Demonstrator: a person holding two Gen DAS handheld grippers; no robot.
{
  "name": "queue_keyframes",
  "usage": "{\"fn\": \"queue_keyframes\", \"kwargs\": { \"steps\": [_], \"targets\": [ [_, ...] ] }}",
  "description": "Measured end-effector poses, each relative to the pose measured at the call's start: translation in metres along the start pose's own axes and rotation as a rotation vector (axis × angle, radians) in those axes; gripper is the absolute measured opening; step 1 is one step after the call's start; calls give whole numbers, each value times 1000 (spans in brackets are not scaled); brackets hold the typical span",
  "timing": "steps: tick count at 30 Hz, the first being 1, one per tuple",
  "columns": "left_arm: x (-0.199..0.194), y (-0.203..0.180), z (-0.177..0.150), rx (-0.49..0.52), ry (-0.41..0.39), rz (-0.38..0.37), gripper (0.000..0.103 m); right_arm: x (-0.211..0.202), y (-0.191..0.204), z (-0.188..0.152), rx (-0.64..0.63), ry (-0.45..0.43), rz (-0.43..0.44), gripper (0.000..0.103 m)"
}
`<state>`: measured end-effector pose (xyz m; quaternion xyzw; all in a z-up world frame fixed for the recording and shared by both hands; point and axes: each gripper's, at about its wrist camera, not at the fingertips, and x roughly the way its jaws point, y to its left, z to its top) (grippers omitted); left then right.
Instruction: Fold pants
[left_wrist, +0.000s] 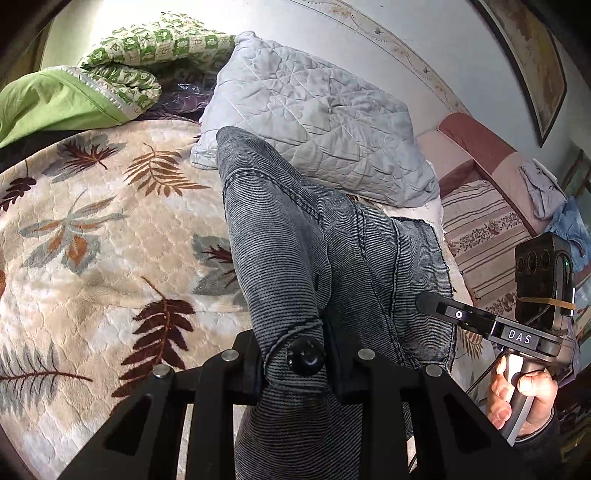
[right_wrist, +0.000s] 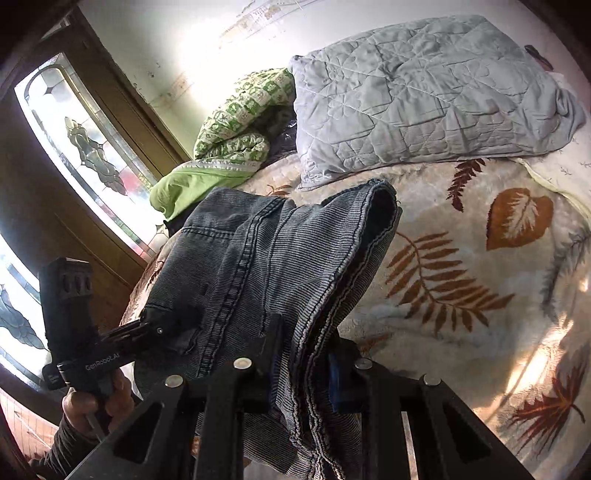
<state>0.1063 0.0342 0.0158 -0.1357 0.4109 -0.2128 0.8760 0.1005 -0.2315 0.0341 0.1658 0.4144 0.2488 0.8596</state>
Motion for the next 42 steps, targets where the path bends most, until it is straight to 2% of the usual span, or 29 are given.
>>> {"fn": "queue_keyframes", "kwargs": {
  "steps": [2, 3, 5, 6, 7, 8, 9, 10, 11, 13, 15, 16, 17, 18, 19, 20, 21, 22, 23, 25, 28, 31, 36, 42],
  "targets": [
    [17, 9, -1, -15, 13, 12, 30, 16, -5, 2, -7, 1, -9, 22],
    [28, 15, -3, -29, 27, 31, 34, 26, -10, 2, 1, 7, -3, 22],
    [53, 31, -11, -62, 79, 104, 48, 50, -26, -2, 31, 21, 3, 22],
    [64, 39, -16, -92, 118, 161, 58, 64, -35, -5, 44, 46, -12, 26],
    [68, 45, -21, -120, 133, 171, 68, 79, -44, -9, 64, 98, -54, 30],
    [62, 49, -24, -150, 117, 142, 69, 88, -52, -13, 80, 136, -116, 35],
    [52, 49, -26, -164, 100, 126, 70, 88, -56, -16, 93, 137, -114, 39],
    [41, 47, -27, -162, 81, 121, 70, 81, -57, -17, 99, 127, -104, 46],
    [30, 42, -27, -154, 55, 115, 70, 72, -56, -17, 95, 107, -111, 49],
    [7, 28, -29, -108, 5, 111, 72, 49, -47, -15, 79, 52, -118, 50],
    [-7, 12, -35, -41, -28, 163, 79, 29, -35, -15, 71, 10, -96, 51],
    [-8, 7, -40, -9, -36, 201, 82, 21, -28, -18, 63, -5, -73, 55],
    [-3, 4, -45, 15, -33, 265, 84, 19, -20, -21, 42, -4, -64, 59],
    [11, 3, -51, 38, 10, 337, 86, 22, -13, -27, 9, 13, -79, 65],
    [29, 7, -58, 55, 94, 376, 87, 29, -8, -35, -28, 39, -113, 65],
    [40, 12, -64, 39, 124, 370, 89, 43, -6, -44, -56, 85, -163, 65],
    [38, 17, -69, -4, 102, 348, 92, 65, -9, -54, -79, 173, -227, 66],
    [35, 19, -68, -35, 108, 349, 92, 78, -12, -63, -94, 229, -263, 66],
    [28, 18, -64, -52, 108, 341, 91, 71, -9, -65, -110, 173, -268, 66],
    [8, 13, -60, -53, 60, 327, 91, 57, -3, -59, -95, 169, -272, 67],
    [-12, 2, -61, -27, 13, 343, 91, 30, 7, -54, -106, 100, -278, 68],
    [-24, -8, -69, -20, -5, 364, 91, 9, 13, -58, -82, 63, -266, 70],
    [-40, -23, -84, 4, -36, 413, 91, -9, 31, -84, -114, 68, -285, 73],
    [-56, -39, -89, 30, -75, 456, 92, -21, 38, -107, -123, 69, -353, 77]
  ]
}}
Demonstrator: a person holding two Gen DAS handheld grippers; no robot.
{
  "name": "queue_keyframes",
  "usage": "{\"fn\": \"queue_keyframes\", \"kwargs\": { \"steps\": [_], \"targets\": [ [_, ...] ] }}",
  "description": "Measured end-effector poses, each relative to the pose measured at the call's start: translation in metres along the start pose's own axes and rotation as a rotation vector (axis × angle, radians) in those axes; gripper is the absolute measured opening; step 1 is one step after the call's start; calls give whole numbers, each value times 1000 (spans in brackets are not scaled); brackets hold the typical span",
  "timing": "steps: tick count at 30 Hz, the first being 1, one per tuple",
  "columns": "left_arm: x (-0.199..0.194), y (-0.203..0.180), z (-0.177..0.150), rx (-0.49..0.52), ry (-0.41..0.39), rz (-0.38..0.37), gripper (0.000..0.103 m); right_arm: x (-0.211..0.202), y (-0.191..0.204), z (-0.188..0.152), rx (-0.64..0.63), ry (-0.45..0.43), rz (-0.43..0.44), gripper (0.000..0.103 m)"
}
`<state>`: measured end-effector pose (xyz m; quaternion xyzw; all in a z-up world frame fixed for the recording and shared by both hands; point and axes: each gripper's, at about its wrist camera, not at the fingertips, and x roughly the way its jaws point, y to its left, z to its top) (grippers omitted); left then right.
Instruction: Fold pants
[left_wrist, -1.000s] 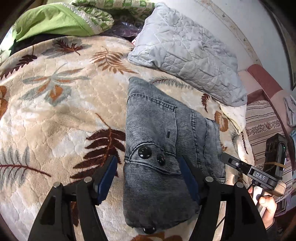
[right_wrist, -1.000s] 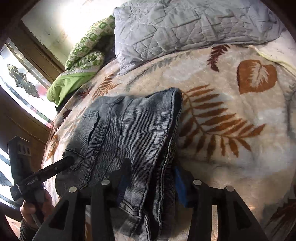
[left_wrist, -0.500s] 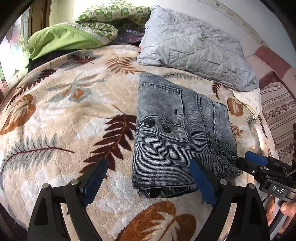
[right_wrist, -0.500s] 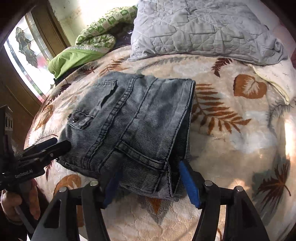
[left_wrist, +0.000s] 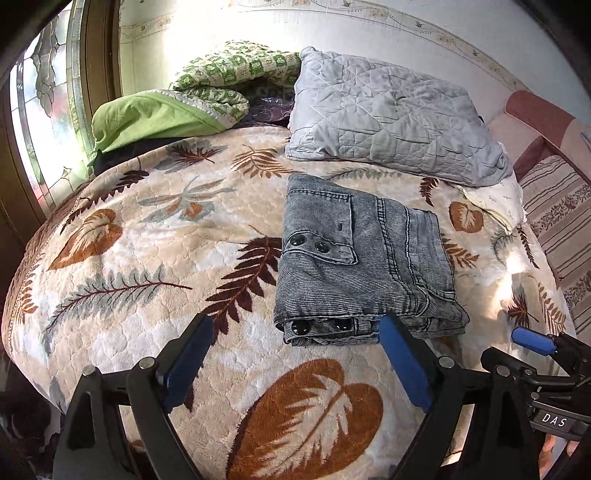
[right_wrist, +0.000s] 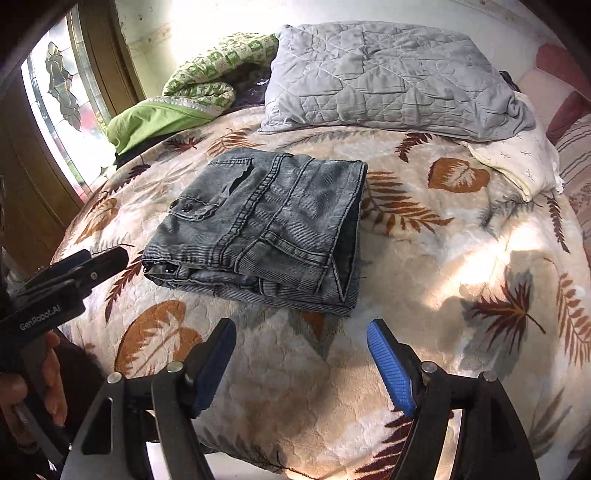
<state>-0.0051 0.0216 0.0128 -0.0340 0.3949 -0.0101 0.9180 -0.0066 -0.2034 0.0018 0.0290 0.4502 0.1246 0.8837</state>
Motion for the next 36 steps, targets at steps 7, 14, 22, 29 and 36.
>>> {"fn": "queue_keyframes", "kwargs": {
  "steps": [7, 14, 22, 29, 36],
  "targets": [
    [-13, -9, -1, 33, -22, 32, 92, -22, 2, 2, -1, -58, -23, 79],
    [-13, -11, -2, 39, -5, 59, 92, -31, 3, 5, -5, -97, -24, 80],
    [1, 4, -11, 20, 33, 73, 92, -18, -9, -1, 36, -62, -6, 80],
    [20, 31, -6, -94, 85, 49, 92, -1, -26, -4, 138, -38, 41, 80],
    [52, 27, 16, -82, 73, 84, 92, 29, -14, 37, 120, -93, 27, 80]
  ]
}}
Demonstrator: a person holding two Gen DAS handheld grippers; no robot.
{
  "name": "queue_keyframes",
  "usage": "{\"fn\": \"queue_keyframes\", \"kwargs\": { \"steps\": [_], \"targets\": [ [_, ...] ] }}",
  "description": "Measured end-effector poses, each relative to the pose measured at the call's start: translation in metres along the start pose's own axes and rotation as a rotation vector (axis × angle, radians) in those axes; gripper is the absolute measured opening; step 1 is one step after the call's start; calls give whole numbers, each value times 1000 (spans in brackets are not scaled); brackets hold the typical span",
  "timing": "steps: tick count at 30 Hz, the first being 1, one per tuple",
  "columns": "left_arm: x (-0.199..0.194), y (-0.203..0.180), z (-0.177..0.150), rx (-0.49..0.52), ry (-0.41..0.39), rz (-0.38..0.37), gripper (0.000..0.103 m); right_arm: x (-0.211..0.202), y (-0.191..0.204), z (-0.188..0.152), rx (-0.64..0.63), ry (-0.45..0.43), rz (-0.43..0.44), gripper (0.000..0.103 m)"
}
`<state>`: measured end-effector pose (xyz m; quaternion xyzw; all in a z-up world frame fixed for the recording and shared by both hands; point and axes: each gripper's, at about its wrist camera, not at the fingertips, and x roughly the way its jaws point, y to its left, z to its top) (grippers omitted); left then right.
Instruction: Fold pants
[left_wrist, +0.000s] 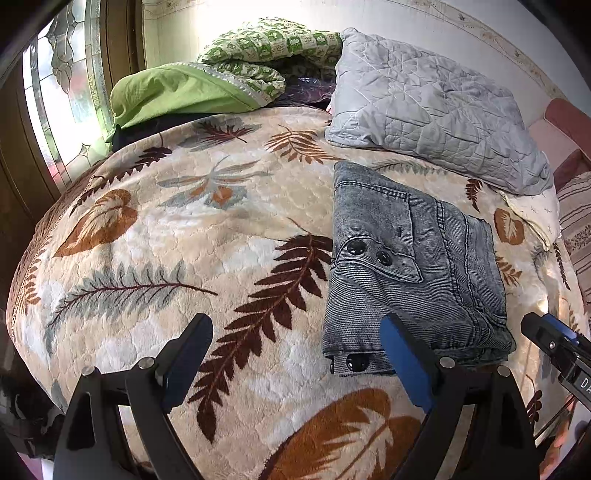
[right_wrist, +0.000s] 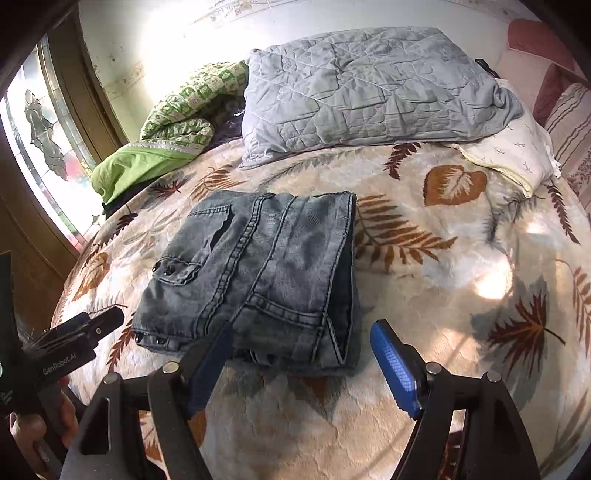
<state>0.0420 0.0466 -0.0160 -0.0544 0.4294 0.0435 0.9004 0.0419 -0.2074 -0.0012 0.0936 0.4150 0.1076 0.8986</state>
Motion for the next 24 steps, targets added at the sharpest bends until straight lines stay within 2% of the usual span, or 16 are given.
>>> {"fn": "queue_keyframes", "kwargs": {
  "steps": [2, 4, 5, 6, 8, 13, 24],
  "targets": [
    [16, -4, -4, 4, 21, -8, 92, 20, 3, 2, -10, 24, -20, 84],
    [26, -5, -10, 11, 19, 12, 98, 49, 3, -6, -39, 99, -63, 85],
    [24, -3, -10, -2, 17, 5, 98, 64, 1, -12, -42, 154, -68, 85],
    [19, 0, -9, -16, 19, -9, 98, 65, -5, -14, -7, 151, -40, 85],
    [4, 2, -7, -19, -4, -8, 98, 52, -13, -12, 51, 132, -19, 85],
    [-36, -7, -8, 25, -68, -61, 98, 1, -11, -15, 14, 26, -2, 86],
    [-71, -38, -24, 90, -91, -90, 98, -46, -8, -59, -22, 19, 16, 86]
  ]
}}
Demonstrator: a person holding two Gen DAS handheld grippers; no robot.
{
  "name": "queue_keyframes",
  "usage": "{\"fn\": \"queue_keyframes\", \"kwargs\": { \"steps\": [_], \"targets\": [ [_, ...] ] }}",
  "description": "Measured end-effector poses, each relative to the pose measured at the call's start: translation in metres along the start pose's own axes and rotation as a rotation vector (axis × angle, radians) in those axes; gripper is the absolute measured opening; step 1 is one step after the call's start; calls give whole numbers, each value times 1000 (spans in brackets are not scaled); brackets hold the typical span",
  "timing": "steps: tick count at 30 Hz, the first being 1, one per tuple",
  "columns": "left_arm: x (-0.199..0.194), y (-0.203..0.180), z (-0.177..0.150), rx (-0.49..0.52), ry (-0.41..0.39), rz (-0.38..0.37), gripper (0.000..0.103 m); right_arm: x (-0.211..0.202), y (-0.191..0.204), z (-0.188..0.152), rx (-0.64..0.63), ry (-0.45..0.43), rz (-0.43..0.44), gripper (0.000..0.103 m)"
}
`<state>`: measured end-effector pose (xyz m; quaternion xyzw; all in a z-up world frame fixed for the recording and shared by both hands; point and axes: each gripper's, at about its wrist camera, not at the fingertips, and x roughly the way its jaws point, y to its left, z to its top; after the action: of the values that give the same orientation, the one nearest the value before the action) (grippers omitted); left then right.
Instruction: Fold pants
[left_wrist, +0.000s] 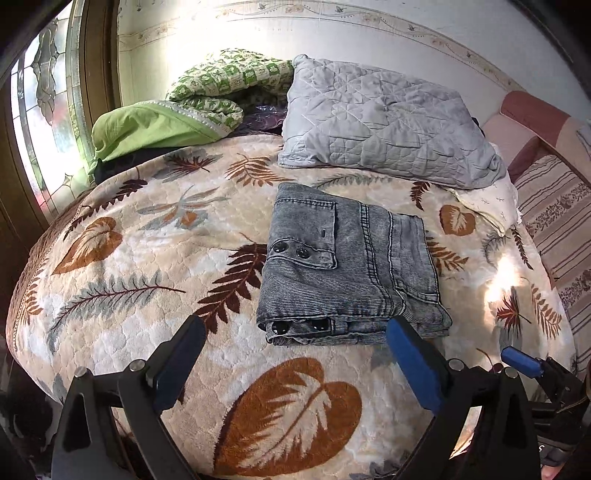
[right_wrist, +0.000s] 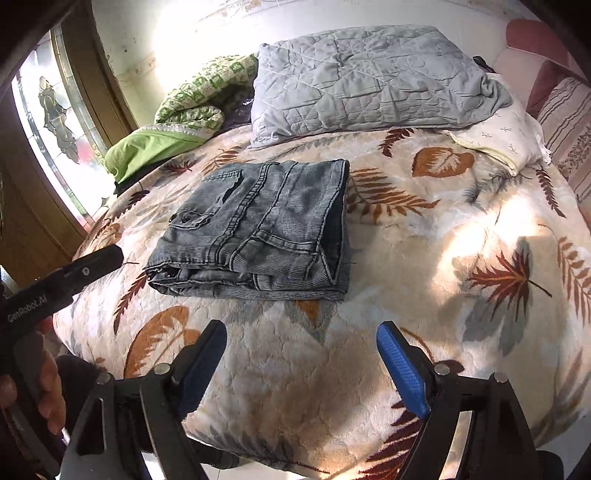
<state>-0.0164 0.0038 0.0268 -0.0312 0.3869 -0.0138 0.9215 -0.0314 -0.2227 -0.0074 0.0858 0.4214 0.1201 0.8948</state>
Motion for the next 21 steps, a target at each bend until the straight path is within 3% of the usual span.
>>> {"fn": "queue_keyframes", "kwargs": {
  "steps": [21],
  "targets": [
    [-13, 0, -8, -10, 2, 1, 98, -25, 25, -2, -106, -38, -19, 86]
  ]
}}
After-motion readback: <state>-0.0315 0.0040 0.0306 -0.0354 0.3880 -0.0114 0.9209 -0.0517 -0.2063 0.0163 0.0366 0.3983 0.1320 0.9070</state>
